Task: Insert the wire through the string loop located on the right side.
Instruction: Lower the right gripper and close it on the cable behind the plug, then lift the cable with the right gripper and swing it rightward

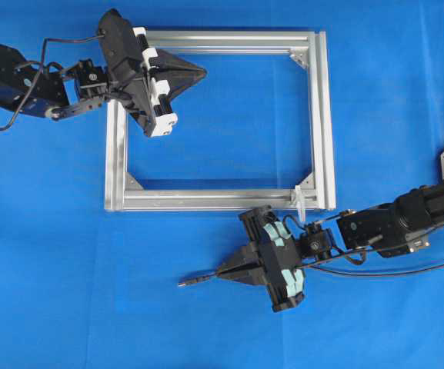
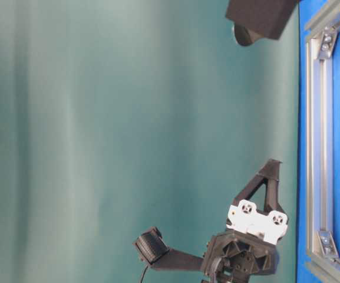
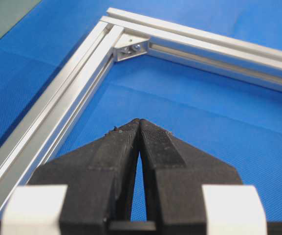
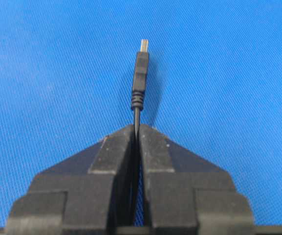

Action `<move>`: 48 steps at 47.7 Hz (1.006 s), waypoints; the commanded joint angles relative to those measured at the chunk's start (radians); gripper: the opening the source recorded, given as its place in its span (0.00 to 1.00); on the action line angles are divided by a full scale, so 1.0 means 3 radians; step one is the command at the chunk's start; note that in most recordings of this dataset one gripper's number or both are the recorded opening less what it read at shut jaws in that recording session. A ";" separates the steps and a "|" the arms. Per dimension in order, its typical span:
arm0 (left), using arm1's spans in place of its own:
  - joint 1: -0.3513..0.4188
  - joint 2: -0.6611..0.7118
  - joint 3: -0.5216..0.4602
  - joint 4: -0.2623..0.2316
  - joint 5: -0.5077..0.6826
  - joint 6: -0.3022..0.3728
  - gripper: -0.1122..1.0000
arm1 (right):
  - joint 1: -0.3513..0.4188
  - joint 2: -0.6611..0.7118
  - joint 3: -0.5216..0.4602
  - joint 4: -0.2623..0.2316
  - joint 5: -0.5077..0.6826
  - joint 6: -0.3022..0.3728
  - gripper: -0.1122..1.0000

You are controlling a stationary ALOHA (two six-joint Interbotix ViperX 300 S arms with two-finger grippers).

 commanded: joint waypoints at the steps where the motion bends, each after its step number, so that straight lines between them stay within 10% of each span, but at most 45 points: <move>1: -0.0005 -0.0102 -0.0046 0.0010 -0.0015 0.0000 0.10 | 0.0010 -0.0072 -0.0046 -0.0005 -0.0010 0.0010 0.07; 48: -0.0005 -0.0097 -0.0036 0.0010 -0.0015 -0.0020 0.10 | 0.0015 -0.0787 -0.0041 0.0000 0.0798 0.0015 0.07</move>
